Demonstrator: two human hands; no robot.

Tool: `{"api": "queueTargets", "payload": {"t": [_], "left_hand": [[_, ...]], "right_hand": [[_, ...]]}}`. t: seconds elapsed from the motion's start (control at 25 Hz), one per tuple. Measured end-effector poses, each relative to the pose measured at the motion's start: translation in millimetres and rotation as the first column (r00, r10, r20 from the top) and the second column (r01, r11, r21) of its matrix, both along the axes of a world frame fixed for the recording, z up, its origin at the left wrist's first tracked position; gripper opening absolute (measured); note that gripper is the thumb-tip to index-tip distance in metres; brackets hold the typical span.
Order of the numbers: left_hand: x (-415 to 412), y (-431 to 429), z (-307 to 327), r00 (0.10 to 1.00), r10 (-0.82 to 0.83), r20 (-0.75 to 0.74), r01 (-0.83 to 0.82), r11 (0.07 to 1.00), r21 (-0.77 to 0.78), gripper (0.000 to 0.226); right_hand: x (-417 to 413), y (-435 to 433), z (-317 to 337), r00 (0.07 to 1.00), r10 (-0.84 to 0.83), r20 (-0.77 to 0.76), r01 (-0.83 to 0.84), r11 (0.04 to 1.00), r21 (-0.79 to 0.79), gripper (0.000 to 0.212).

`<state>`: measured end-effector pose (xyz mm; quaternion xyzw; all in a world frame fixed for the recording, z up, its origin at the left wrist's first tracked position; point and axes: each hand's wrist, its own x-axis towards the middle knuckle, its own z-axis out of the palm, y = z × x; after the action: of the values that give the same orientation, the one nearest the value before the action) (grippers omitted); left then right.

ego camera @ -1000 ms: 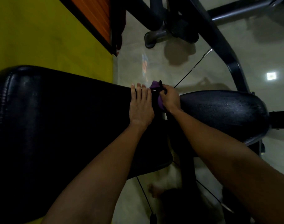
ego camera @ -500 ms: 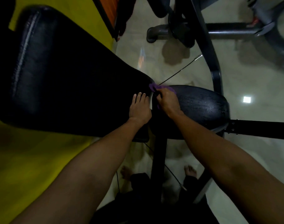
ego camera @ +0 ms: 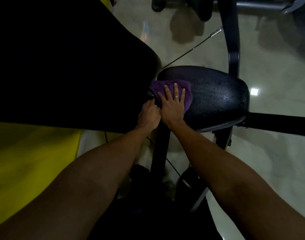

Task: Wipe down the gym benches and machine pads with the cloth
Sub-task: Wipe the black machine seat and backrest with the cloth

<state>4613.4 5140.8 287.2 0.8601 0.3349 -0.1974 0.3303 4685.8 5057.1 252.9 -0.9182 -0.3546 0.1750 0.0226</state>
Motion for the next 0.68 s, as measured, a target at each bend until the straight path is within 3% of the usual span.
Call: {"api": "queueTargets", "payload": {"t": [0.08,0.28,0.52,0.68], "left_hand": [[3.5,-0.7,-5.5,0.993,0.116,-0.008,-0.116,0.992,-0.038,0.043],[-1.6,-7.0,-7.4,0.992,0.128,0.013,-0.128,0.992,0.004,0.032],[2.4,-14.0,-15.8,0.969,0.247,0.015,-0.242,0.96,-0.141,0.046],[5.5,-29.5,-20.4,0.925,0.38,0.027,-0.369,0.912,-0.179,0.049]], "right_hand": [[-23.9,-10.0,-4.1,0.998,0.07,0.0,-0.07,0.997,0.023,0.059],[-28.7,-83.6,2.7,0.959,0.272,0.082,-0.278,0.958,0.068,0.085],[-17.9,-35.3,0.3,0.99,-0.096,0.105,0.094,0.995,0.023,0.072],[-59.7,-77.2,-3.2,0.988,0.076,0.135,-0.084,0.995,0.059,0.077]]}}
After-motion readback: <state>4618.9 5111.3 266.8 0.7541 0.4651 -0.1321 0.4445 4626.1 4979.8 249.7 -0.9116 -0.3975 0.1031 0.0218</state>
